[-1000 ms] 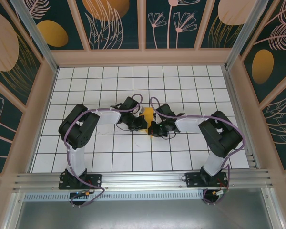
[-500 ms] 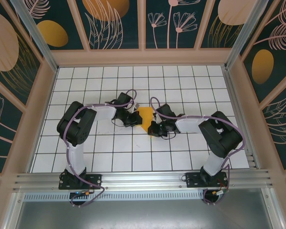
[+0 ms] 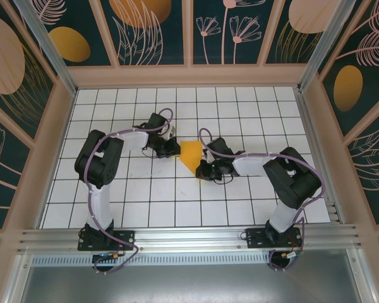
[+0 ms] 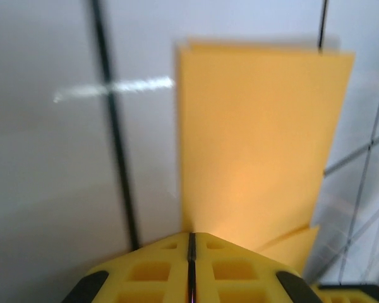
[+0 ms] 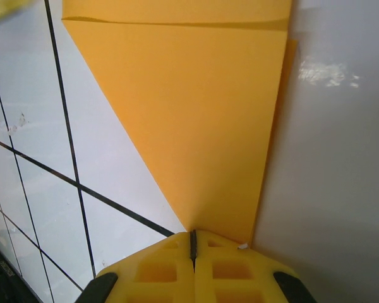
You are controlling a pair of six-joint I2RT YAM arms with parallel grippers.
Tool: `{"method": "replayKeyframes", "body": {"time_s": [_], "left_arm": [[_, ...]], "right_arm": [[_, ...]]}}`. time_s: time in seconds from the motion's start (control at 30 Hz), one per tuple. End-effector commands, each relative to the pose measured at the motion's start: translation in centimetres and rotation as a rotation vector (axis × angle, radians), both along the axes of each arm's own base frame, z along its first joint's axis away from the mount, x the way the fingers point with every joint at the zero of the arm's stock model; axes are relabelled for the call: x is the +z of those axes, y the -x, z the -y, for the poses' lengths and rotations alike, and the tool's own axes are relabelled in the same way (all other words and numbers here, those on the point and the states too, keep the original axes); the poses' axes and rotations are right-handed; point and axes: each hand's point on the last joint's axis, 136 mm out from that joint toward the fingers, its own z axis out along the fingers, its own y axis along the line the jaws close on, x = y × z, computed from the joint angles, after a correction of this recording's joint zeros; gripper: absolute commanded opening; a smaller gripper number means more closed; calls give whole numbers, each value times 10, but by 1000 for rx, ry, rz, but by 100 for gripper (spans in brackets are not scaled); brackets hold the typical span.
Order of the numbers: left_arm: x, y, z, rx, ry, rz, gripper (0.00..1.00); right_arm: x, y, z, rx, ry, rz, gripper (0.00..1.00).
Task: Fold a paper plane with a square sheet of paper (fold left side to right side)
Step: Third fold the triangle at the center of the table.
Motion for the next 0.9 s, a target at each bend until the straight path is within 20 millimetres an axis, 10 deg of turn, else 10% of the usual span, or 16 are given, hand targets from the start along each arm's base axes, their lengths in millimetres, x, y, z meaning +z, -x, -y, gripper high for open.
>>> {"method": "replayKeyframes", "body": {"time_s": [0.0, 0.37, 0.57, 0.87], "left_arm": [[-7, -24, -41, 104, -156, 77, 11], [66, 15, -5, 50, 71, 163, 14], [53, 36, 43, -51, 114, 112, 15], [23, 35, 60, -66, 99, 68, 14]], "right_arm": [[-50, 48, 56, -19, 246, -195, 0], [-50, 43, 54, -16, 250, -187, 0], [-51, 41, 53, -15, 253, -187, 0], [-48, 35, 49, -21, 240, -173, 0]]}}
